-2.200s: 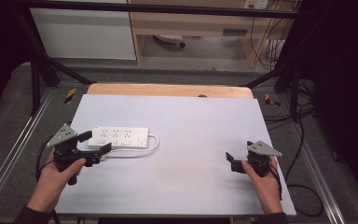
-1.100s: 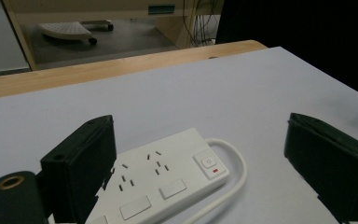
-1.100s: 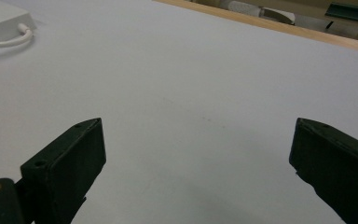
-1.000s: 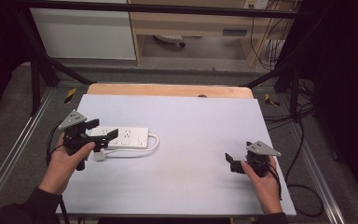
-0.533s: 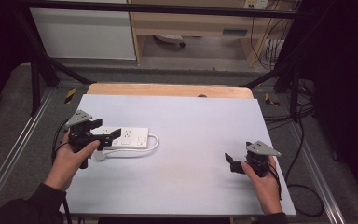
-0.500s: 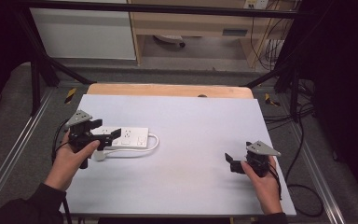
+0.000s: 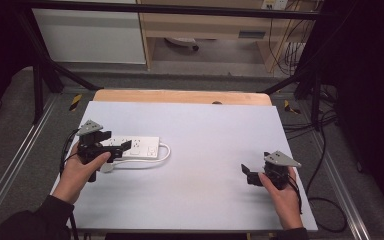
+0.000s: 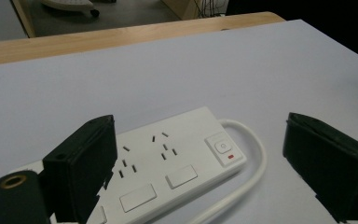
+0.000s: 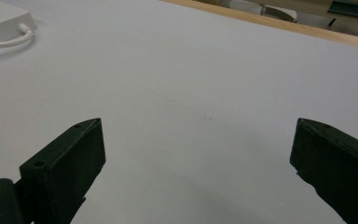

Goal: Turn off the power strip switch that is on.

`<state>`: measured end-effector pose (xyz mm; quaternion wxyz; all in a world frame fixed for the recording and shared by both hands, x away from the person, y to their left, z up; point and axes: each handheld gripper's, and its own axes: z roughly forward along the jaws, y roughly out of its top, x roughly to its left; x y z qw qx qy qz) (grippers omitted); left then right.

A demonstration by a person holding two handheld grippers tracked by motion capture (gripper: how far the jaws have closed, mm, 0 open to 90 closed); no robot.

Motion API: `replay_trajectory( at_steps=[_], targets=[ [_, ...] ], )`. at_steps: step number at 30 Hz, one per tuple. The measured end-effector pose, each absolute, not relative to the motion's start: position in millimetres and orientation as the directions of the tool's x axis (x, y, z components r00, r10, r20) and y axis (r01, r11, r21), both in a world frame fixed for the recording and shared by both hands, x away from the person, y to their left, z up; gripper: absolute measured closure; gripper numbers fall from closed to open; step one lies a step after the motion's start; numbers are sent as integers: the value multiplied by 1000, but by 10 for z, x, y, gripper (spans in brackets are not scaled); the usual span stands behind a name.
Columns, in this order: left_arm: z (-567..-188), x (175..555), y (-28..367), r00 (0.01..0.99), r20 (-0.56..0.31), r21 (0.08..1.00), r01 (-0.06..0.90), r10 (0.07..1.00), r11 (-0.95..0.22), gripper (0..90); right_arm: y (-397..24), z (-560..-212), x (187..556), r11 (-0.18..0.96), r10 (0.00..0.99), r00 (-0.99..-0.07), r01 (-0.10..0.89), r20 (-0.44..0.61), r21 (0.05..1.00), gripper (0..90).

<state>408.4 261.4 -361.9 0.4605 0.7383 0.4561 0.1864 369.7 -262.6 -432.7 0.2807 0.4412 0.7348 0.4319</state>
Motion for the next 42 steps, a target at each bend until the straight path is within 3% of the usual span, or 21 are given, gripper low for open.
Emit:
replay_trajectory(
  at_steps=[20,28,42],
  targets=[
    [-3803,4183,2527,488,-152,815,554,860,-170,166,-2629,-4329,3699,237,891,-453,408,-30,881,38],
    [-3836,4195,2521,489,-150,809,560,859,-178,335,-2633,-4331,3701,236,891,-452,410,-29,881,38],
    [-3868,4171,2510,495,-144,803,564,857,-192,549,-2636,-4329,3701,234,892,-451,410,-27,882,38]
  ],
)
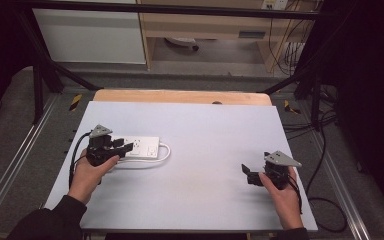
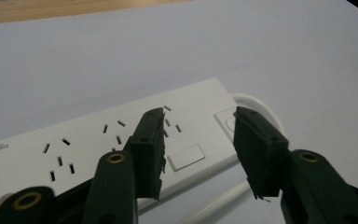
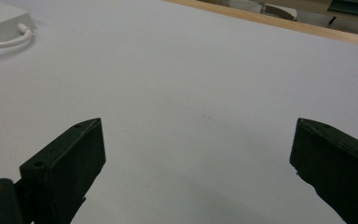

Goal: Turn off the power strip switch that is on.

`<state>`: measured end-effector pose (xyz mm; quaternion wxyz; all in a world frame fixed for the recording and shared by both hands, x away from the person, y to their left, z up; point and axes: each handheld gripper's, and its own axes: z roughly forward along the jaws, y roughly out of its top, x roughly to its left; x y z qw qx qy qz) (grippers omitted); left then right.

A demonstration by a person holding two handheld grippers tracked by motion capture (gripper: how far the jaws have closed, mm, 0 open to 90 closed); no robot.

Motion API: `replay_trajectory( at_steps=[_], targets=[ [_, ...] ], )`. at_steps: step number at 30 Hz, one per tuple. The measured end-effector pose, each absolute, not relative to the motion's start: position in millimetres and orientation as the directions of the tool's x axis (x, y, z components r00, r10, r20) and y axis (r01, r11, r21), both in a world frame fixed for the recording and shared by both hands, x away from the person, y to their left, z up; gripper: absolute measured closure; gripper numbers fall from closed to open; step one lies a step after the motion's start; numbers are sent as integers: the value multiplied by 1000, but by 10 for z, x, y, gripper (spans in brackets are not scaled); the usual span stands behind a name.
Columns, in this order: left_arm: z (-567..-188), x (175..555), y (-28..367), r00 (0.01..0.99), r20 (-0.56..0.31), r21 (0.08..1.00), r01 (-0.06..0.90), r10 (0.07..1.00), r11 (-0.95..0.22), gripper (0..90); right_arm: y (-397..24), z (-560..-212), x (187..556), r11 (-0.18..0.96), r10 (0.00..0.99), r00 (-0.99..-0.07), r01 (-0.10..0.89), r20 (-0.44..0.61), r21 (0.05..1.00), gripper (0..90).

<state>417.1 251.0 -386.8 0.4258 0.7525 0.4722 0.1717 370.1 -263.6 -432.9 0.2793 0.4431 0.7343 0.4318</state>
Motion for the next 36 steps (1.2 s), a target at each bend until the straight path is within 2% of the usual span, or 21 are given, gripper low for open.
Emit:
replay_trajectory(
  at_steps=[10,23,36],
  targets=[
    [-3916,4143,2451,526,-130,788,570,841,-235,729,-2639,-4327,3700,231,893,-450,411,-24,882,38],
    [-3957,4130,2449,545,-142,784,572,826,-243,896,-2640,-4324,3697,229,893,-449,411,-22,883,38],
    [-3989,4122,2448,543,-128,776,576,830,-257,900,-2649,-4311,3689,219,895,-447,406,-16,887,37]
  ],
)
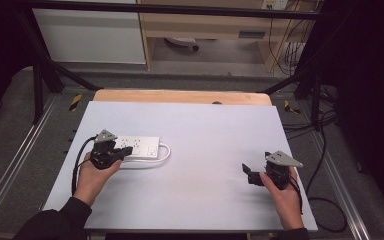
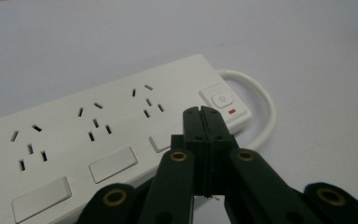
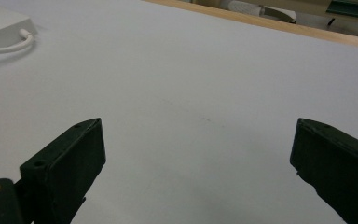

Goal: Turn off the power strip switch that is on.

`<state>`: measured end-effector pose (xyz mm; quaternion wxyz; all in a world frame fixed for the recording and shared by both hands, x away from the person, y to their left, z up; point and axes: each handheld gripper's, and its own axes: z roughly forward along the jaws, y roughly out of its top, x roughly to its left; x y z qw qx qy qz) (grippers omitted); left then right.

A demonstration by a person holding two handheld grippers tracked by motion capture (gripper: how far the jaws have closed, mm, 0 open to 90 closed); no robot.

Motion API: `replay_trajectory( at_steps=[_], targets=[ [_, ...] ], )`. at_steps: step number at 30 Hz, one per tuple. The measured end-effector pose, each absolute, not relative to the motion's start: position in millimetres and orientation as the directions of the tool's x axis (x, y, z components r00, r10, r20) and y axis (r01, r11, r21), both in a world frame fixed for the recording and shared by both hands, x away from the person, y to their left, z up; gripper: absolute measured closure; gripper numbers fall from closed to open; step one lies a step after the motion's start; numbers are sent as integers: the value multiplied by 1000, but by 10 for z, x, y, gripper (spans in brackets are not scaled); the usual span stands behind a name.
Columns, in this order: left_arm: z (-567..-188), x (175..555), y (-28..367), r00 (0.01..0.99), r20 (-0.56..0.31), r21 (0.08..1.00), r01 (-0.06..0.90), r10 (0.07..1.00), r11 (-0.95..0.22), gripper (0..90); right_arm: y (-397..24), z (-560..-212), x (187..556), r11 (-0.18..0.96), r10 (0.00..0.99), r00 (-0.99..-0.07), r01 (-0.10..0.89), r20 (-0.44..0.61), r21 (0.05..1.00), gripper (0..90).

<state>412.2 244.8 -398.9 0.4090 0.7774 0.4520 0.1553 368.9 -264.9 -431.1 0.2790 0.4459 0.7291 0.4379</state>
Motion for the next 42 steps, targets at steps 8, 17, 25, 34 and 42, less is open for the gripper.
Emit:
replay_trajectory(
  at_steps=[8,17,25,34,42],
  targets=[
    [-4042,4185,2440,537,-103,761,585,837,-282,900,-2647,-4312,3689,219,893,-449,406,-16,887,37],
    [-4109,4262,2421,523,-104,751,599,846,-278,900,-2647,-4314,3690,220,893,-450,407,-15,886,37],
    [-4169,4333,2405,507,-93,749,603,857,-275,900,-2649,-4315,3691,216,893,-450,409,-11,887,36],
    [-4174,4341,2366,504,-81,752,598,860,-279,900,-2651,-4312,3684,213,893,-450,406,-8,889,36],
    [-4181,4345,2388,495,-77,746,605,866,-279,900,-2646,-4309,3681,216,893,-451,405,-11,889,36]
  ],
)
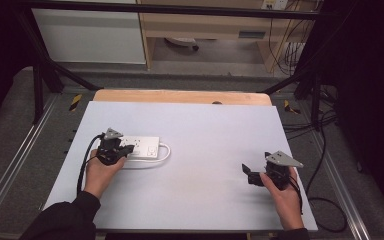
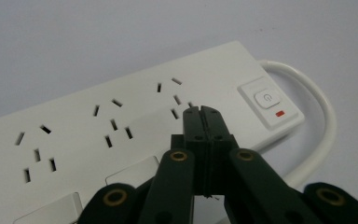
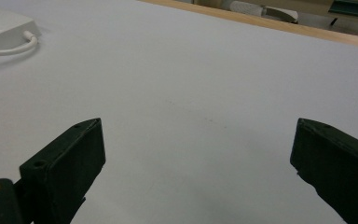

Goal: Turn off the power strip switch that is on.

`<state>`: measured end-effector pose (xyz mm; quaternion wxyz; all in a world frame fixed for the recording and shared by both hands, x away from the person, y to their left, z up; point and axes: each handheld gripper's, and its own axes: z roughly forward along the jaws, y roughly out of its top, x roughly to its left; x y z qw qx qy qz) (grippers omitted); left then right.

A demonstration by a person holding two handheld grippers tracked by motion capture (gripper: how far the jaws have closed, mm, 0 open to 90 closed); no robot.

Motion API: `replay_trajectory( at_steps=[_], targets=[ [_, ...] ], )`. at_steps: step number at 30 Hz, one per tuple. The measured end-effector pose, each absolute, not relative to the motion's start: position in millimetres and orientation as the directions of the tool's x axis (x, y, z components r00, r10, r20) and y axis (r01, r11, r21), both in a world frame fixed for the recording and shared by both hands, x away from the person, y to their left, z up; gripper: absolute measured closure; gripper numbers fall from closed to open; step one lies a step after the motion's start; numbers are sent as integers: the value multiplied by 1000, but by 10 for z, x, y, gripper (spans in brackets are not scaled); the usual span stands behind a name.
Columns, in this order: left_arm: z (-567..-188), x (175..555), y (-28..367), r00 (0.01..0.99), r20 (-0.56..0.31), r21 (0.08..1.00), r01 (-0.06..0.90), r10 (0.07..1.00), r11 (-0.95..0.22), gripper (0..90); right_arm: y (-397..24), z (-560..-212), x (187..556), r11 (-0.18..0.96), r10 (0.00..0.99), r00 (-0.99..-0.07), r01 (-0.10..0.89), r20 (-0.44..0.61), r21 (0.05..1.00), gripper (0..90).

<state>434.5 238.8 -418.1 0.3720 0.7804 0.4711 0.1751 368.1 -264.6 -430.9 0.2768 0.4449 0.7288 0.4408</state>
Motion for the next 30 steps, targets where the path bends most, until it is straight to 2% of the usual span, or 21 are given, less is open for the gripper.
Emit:
replay_trajectory(
  at_steps=[30],
  targets=[
    [-4249,4361,2359,491,-70,734,614,868,-289,900,-2663,-4312,3690,209,893,-451,406,-5,890,36]
  ],
)
